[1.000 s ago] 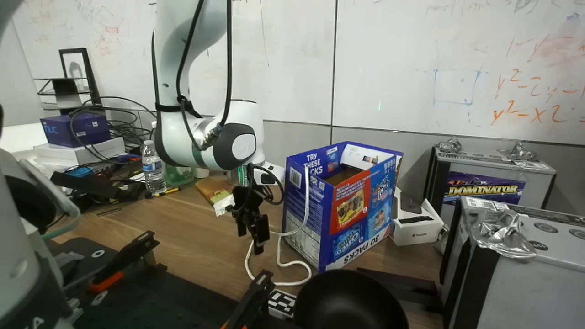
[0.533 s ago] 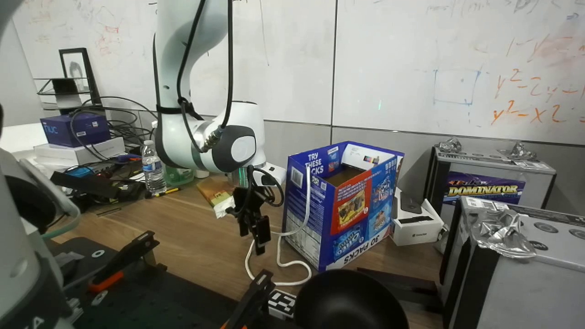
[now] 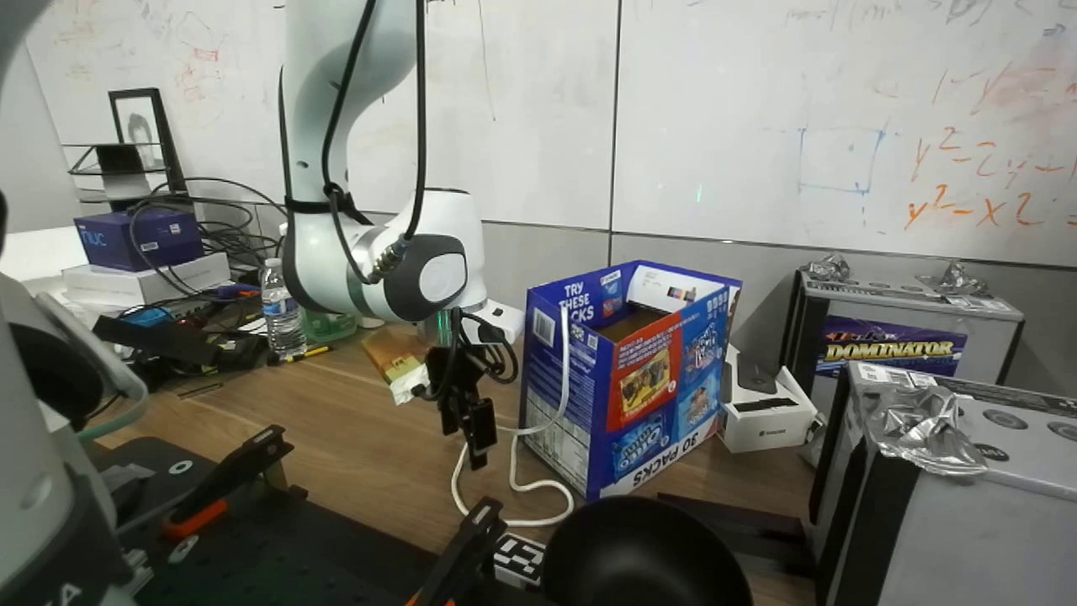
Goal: Place the white ropes inside the blue box
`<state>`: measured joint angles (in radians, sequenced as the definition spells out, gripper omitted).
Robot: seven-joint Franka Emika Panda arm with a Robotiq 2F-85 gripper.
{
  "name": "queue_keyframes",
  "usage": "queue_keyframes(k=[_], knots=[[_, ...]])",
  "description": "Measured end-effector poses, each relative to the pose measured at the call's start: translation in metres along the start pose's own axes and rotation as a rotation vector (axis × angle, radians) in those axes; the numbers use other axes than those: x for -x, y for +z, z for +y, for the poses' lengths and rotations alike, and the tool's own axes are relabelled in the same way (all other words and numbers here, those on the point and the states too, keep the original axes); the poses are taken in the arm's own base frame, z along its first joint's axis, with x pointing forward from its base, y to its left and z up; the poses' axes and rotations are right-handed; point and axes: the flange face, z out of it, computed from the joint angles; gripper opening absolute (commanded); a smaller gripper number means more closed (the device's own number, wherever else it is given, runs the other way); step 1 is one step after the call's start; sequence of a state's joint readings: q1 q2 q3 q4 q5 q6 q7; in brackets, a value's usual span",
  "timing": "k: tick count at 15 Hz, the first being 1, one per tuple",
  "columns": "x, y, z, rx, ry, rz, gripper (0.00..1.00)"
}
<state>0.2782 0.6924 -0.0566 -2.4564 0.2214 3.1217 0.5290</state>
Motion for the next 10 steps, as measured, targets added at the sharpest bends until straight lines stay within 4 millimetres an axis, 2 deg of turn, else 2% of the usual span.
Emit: queue_keyframes(k=[8,10], knots=[[0.0007,0.0009,-0.0039,-0.006,-0.005,0.017,0.05],[0.0,-0.0001,-0.0059,-0.011,-0.008,0.023,0.0]])
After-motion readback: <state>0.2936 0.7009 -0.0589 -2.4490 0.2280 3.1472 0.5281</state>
